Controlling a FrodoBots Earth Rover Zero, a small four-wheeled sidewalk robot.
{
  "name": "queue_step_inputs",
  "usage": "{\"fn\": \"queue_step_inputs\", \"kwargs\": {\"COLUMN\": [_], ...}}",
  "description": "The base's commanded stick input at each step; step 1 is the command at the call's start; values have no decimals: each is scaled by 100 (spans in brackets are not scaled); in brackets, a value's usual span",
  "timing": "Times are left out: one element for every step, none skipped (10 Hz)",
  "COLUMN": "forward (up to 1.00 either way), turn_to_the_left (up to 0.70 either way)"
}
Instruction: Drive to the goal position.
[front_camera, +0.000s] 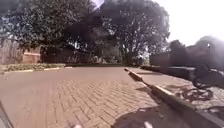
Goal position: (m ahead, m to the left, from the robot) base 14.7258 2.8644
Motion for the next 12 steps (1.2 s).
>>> {"fn": "queue_step_inputs", "kwargs": {"forward": [70, 70, 70, 70, 70, 70, 70, 70, 70, 70, 70, 70], "turn_to_the_left": [-2, 0, 0, 0, 0, 0, 0, 0, 0, 0, 0, 0]}}
